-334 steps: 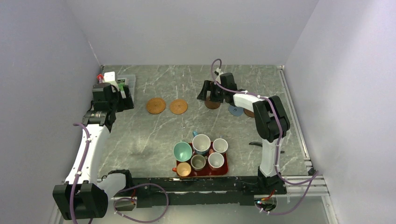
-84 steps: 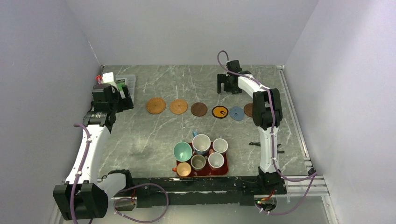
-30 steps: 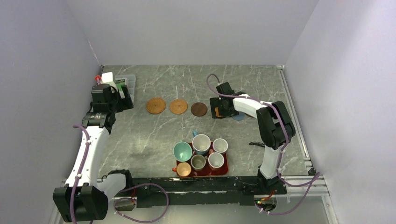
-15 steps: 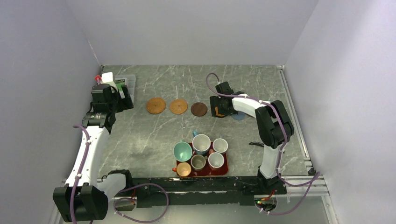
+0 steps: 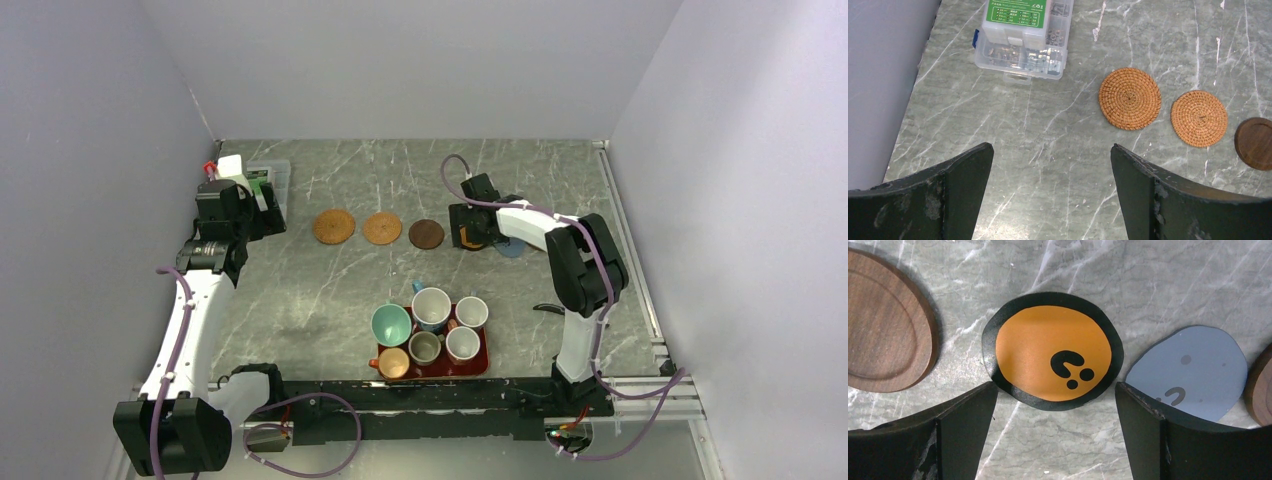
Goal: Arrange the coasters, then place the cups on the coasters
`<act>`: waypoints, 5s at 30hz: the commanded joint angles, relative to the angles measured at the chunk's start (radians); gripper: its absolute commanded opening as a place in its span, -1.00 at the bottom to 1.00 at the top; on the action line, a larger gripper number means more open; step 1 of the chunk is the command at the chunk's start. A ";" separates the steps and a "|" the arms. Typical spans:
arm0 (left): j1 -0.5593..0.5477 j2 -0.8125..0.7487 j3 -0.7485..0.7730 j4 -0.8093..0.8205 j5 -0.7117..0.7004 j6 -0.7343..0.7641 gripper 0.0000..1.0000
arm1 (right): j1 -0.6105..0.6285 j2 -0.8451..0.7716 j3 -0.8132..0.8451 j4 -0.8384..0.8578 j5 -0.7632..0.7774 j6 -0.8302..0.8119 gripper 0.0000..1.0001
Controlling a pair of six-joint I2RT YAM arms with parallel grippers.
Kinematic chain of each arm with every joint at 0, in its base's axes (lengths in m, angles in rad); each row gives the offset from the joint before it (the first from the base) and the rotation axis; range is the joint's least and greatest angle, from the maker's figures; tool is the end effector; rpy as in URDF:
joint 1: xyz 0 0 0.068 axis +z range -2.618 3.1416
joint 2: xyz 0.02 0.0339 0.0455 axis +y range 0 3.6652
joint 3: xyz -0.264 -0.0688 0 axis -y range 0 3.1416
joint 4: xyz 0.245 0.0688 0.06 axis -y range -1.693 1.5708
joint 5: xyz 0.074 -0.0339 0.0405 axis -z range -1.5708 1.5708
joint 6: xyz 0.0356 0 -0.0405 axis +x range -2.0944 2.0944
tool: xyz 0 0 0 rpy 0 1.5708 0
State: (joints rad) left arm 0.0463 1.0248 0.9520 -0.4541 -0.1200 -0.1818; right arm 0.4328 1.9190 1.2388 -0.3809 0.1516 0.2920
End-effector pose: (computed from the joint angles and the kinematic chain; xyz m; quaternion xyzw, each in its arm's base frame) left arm 0.2257 0.0147 0.3262 -0.1282 0.8563 0.0182 0.5000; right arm 0.3577 0.1593 0.1589 -0.0488 0.9639 0.0206 0.2610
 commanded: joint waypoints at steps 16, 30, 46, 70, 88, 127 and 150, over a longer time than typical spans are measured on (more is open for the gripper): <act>0.004 -0.023 0.005 0.020 -0.001 -0.019 0.87 | -0.123 -0.264 -0.132 -0.066 -0.047 0.013 0.99; 0.005 -0.025 0.005 0.018 -0.005 -0.018 0.87 | -0.184 -0.205 -0.185 -0.014 -0.048 0.010 0.99; 0.005 -0.027 0.005 0.018 -0.011 -0.016 0.87 | -0.206 -0.123 -0.163 0.025 -0.001 0.013 0.99; 0.005 -0.030 0.005 0.017 -0.017 -0.015 0.87 | -0.222 -0.049 -0.119 0.032 0.097 0.017 0.99; 0.005 -0.030 0.005 0.017 -0.018 -0.015 0.87 | -0.265 -0.046 -0.123 0.047 0.075 0.016 0.98; 0.005 -0.049 0.002 0.017 -0.004 -0.021 0.87 | -0.223 -0.187 -0.202 -0.016 0.009 0.035 0.79; 0.004 -0.033 0.004 0.020 0.003 -0.022 0.87 | -0.258 -0.122 -0.170 -0.011 0.017 0.026 0.52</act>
State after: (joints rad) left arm 0.0463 0.9962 0.9520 -0.4545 -0.1284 -0.1894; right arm 0.1894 1.7695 1.0481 -0.3916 0.1486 0.3229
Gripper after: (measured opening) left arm 0.935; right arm 0.764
